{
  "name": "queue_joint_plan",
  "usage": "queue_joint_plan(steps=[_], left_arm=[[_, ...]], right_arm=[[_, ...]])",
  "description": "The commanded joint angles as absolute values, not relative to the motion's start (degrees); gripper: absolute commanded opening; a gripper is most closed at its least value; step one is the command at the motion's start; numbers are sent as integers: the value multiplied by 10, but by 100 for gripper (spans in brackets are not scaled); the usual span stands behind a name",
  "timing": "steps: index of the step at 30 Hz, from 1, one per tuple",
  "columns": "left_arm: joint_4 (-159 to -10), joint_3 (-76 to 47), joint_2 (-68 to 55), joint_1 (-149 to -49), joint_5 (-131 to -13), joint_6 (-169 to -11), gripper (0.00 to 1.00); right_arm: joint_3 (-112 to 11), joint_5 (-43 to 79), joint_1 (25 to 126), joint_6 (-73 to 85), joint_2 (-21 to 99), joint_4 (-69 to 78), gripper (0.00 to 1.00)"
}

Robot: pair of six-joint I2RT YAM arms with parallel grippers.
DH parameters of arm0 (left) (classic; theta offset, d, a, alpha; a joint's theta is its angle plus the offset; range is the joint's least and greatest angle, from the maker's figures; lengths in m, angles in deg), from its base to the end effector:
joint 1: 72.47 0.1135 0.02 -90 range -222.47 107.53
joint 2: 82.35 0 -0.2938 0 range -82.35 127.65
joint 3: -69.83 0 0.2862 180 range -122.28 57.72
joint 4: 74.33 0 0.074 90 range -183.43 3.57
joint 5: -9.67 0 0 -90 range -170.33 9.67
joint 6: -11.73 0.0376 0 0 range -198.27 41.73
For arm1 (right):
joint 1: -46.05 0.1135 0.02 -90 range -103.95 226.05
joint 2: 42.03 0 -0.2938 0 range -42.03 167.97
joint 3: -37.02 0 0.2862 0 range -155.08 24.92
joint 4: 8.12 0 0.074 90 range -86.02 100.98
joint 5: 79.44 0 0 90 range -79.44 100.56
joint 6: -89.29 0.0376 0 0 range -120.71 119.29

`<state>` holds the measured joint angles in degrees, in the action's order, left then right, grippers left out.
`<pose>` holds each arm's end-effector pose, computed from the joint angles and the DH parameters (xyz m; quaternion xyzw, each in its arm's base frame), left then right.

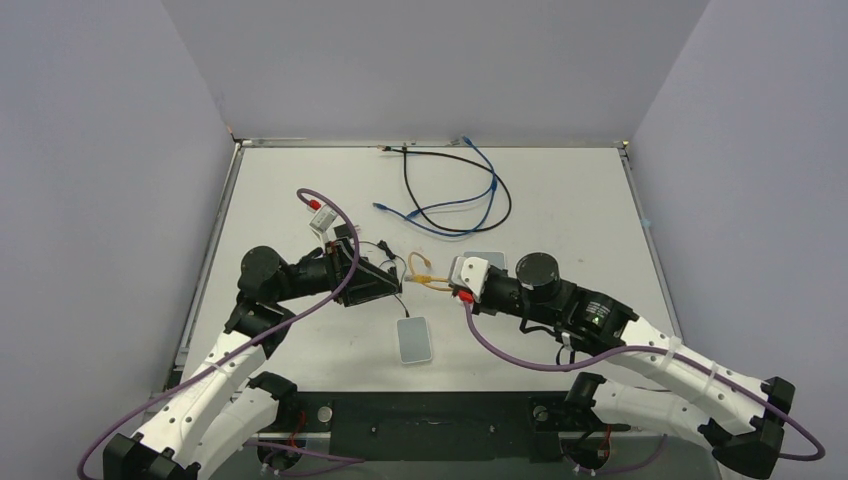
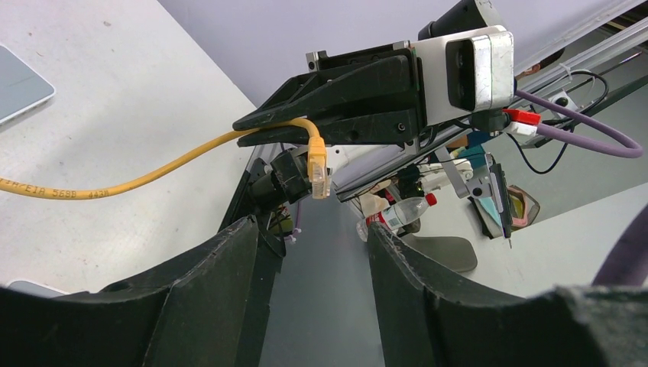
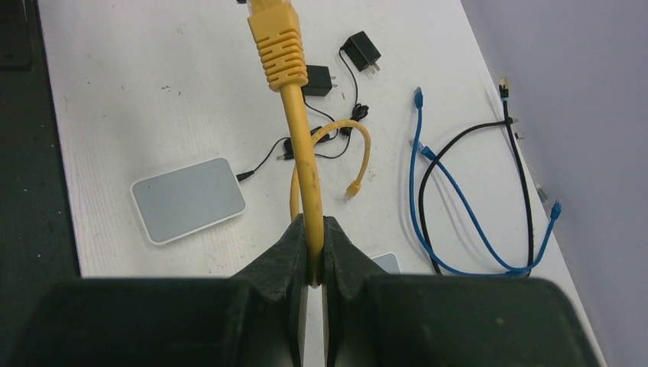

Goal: Insert the plug into the switch port
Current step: Pick up the connector from the center of the board.

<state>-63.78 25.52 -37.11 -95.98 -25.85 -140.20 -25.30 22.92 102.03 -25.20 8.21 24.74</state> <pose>0.1655 -0.1054 0.3335 0.1414 0.6569 -0.6778 0.2986 0.1139 0.1831 0.3600 -0.5752 0.5852 0.2385 0.5195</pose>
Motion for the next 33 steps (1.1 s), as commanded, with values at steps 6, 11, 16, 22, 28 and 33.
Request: queue_joint_plan(steps=[6, 11, 16, 22, 28, 33], left_arm=[[-616, 228, -371, -957, -253, -1399, 50], [-618, 228, -373, -957, -253, -1399, 48], [-624, 228, -373, -957, -255, -1396, 47], [-631, 230, -371, -958, -256, -1389, 42], [-633, 232, -367, -957, -256, -1387, 35], [-634, 231, -362, -957, -256, -1386, 29]], right_arm=[[-278, 254, 1030, -237, 100, 202, 0], [-282, 255, 1036, -236, 108, 201, 0], [-284, 253, 1039, -236, 118, 201, 0], [-285, 247, 1044, -233, 122, 196, 0], [-284, 244, 1045, -231, 123, 190, 0], [-284, 244, 1045, -231, 125, 190, 0]])
